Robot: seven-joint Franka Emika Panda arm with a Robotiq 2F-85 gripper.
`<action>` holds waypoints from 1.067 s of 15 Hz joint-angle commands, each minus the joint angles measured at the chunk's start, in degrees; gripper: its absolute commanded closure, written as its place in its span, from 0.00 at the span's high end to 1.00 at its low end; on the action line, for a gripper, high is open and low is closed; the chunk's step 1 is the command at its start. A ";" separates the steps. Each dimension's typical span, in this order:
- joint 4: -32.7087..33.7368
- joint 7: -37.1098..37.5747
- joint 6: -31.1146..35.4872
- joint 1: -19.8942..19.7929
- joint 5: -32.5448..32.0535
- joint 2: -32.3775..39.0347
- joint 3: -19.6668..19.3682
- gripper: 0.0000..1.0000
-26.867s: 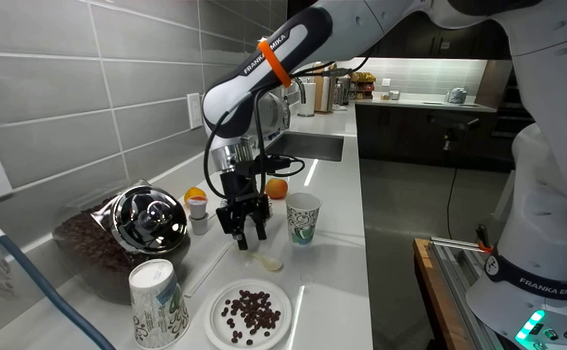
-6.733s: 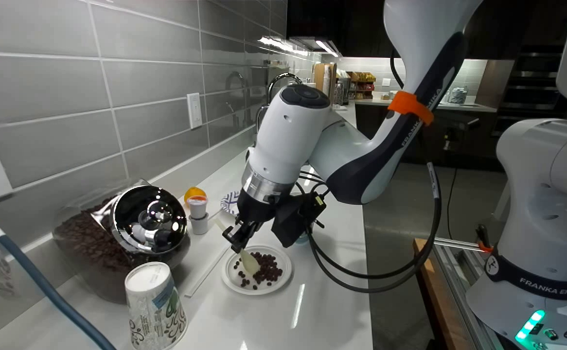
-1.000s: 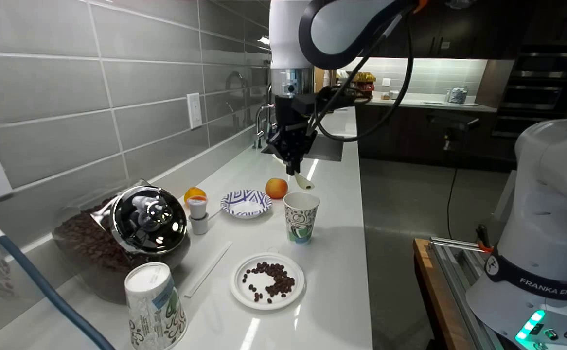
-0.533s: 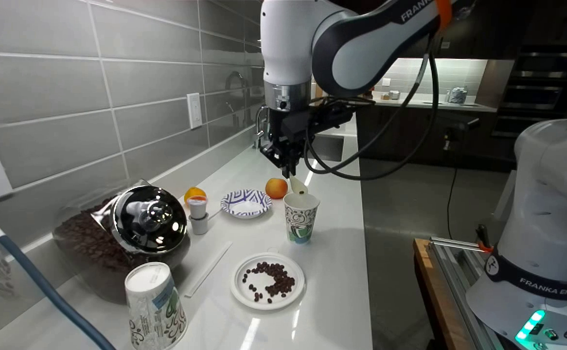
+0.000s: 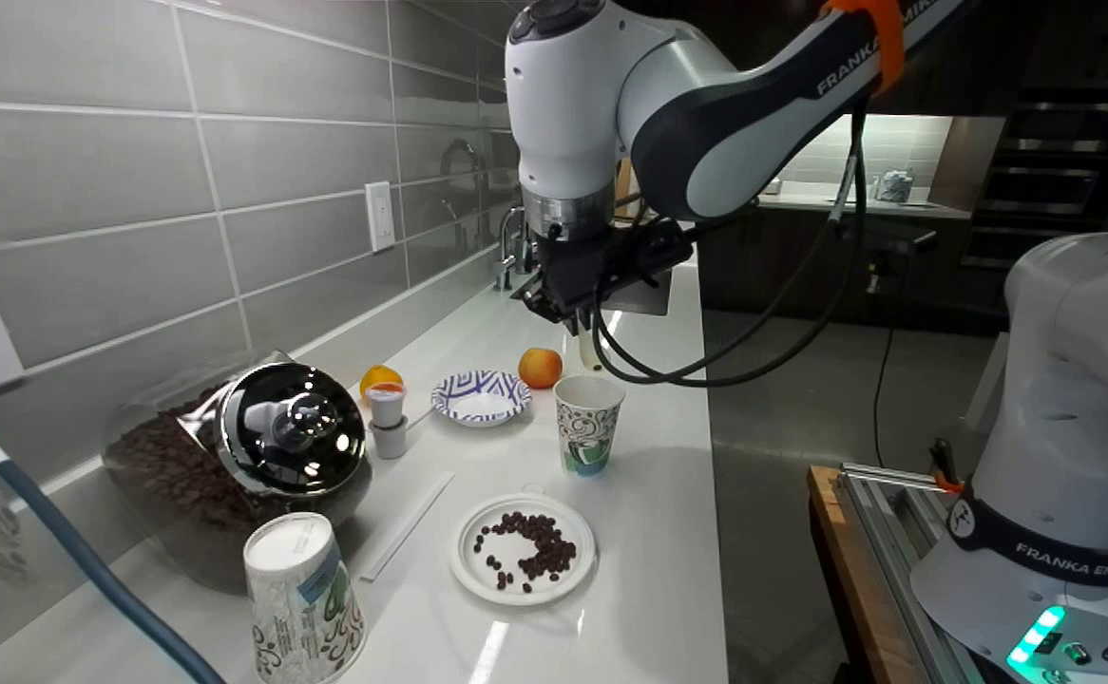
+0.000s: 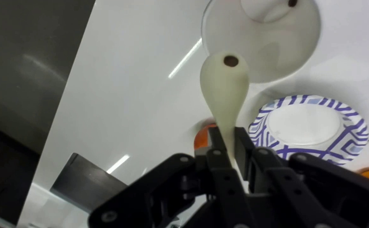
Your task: Use the white spoon to take some of the contents on the white plate and place them in the white cup.
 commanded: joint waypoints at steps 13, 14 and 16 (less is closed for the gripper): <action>0.15 23.72 -7.40 6.08 -15.60 2.93 1.32 0.04; -0.59 20.86 -3.00 5.79 -12.69 1.80 0.23 0.04; -1.42 18.23 4.09 5.00 -9.13 0.04 -1.59 0.04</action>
